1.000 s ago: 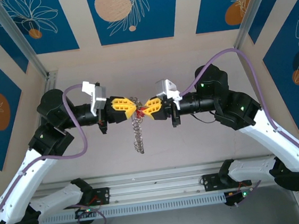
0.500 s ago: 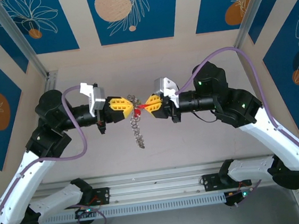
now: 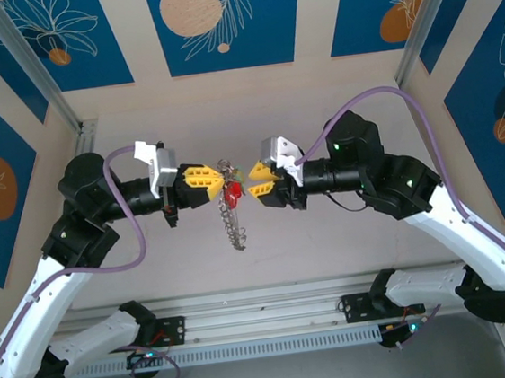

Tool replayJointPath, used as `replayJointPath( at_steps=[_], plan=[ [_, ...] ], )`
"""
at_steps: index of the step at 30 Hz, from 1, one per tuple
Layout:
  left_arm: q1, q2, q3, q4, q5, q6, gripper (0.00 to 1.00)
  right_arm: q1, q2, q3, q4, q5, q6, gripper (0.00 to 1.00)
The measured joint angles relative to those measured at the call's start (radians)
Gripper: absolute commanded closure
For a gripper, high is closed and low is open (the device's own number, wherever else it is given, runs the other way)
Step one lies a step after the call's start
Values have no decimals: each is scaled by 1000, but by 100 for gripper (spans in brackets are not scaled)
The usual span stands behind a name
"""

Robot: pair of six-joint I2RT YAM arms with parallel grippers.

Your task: Put the keys on the keyring

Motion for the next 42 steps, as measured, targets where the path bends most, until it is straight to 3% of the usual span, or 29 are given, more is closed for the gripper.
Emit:
replayJointPath(
  at_steps=[8,16,26,31,36,42],
  plan=[
    [7,7,26,-6,25,-11,100,-1,-82,-80,56,-14,-3,66],
    [18,10,43,116,72,-130,100,-3,-178,-186,174,-75,-24,43],
    [32,52,45,295,88,-291,100,-35,-233,-292,291,-93,-27,21],
    [35,85,45,321,81,-308,100,-99,-237,-332,346,-105,6,15],
    [35,119,42,304,42,-284,100,-188,-202,-333,371,-116,64,1],
    [37,146,17,227,-40,-204,100,-296,-180,-386,419,-119,162,1]
  ],
)
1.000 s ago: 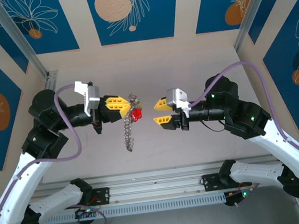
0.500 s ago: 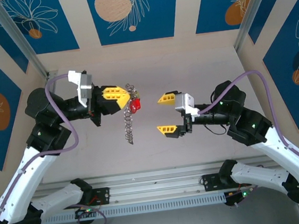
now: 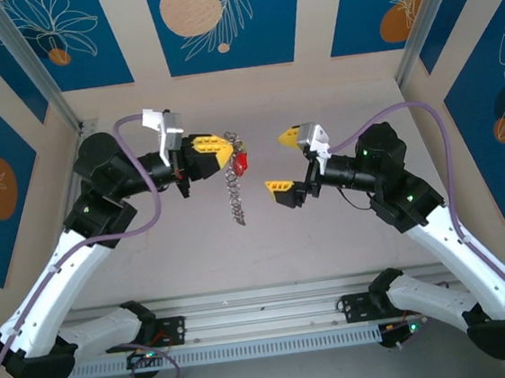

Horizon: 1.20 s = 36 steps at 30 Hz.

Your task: Put the keys on the keyring

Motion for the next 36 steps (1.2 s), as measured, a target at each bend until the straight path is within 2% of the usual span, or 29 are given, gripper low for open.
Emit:
replayJointPath(
  at_steps=[11,17,25,30,36],
  plan=[
    [0,6,-135,-280,-274,150,100,-70,-16,-63,-6,0,74,1],
    [0,-6,-198,-458,-388,195,100,-96,-21,-64,-29,18,104,1],
    [0,119,-172,-704,-534,212,100,-130,-42,-73,-55,57,140,1],
    [-1,220,-172,-733,-595,195,100,-177,-51,-97,-54,61,167,1],
    [-5,357,-171,-621,-619,160,100,-267,-51,-137,-54,56,217,1]
  ],
)
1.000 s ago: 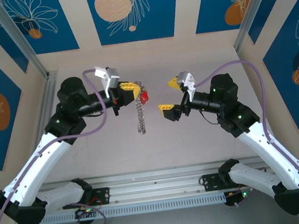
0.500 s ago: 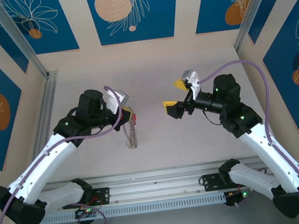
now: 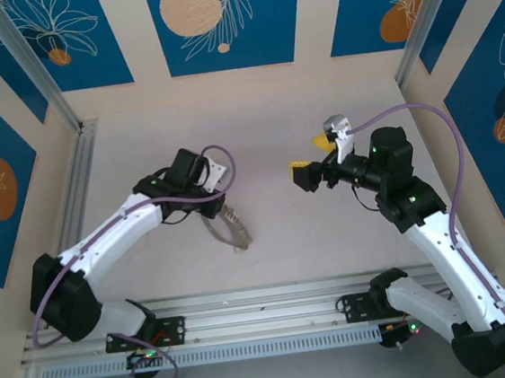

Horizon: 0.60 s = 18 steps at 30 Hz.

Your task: Put the keys on the keyring

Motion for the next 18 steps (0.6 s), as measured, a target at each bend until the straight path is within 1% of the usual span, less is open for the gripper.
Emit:
replayJointPath(
  at_steps=[5,12,17,18],
  plan=[
    [-1,155,37,80,0,-22,100,-71,0,-24,5,-26,41,1],
    [-6,364,130,153,-12,-42,100,-94,4,-44,22,-49,71,1],
    [-8,435,158,180,-23,-49,100,-109,5,-46,24,-53,75,1],
    [-8,439,159,182,-23,-51,97,-112,5,-47,25,-53,76,1]
  ],
)
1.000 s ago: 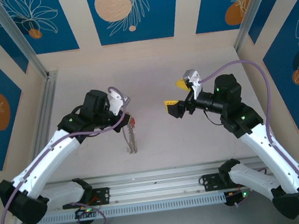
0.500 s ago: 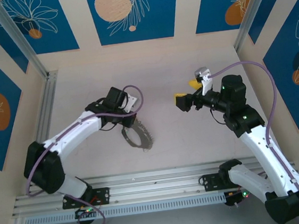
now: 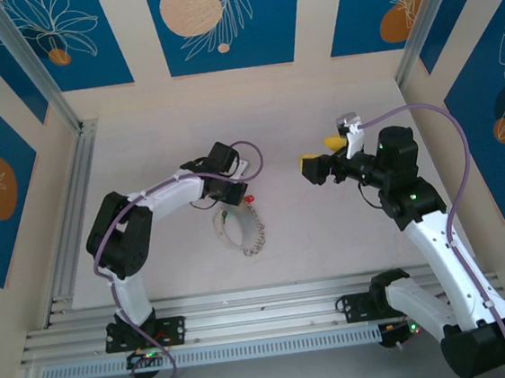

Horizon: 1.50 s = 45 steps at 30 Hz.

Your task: Put the keys on the keyring

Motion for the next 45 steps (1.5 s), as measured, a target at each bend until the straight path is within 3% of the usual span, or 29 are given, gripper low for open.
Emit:
replayJointPath(
  at_steps=[8,11,13,14,15,22,27,32,37,45],
  plan=[
    [0,-2,25,0,-8,-11,44,-18,0,-35,15,13,31,1],
    [0,-21,26,-12,-23,-14,33,-27,-2,-49,24,35,47,1],
    [0,-59,24,-26,-35,-5,17,-35,-7,-59,29,58,58,1],
    [0,-85,21,-31,-38,-3,3,-39,-10,-63,29,67,63,1],
    [0,-122,12,-30,-42,0,0,-43,-17,-70,31,82,69,1],
    [43,-559,-232,84,-151,32,0,-117,-26,-156,51,196,108,1],
    [140,-726,-390,150,-315,24,0,-187,6,-261,103,284,135,1],
    [220,-760,-585,295,-465,47,0,-197,-30,-434,222,371,118,1],
    [246,-811,-850,612,-572,144,0,-197,-34,-528,360,416,51,1],
    [340,-571,-871,995,-657,257,0,-202,163,-620,654,422,-29,1]
  ],
)
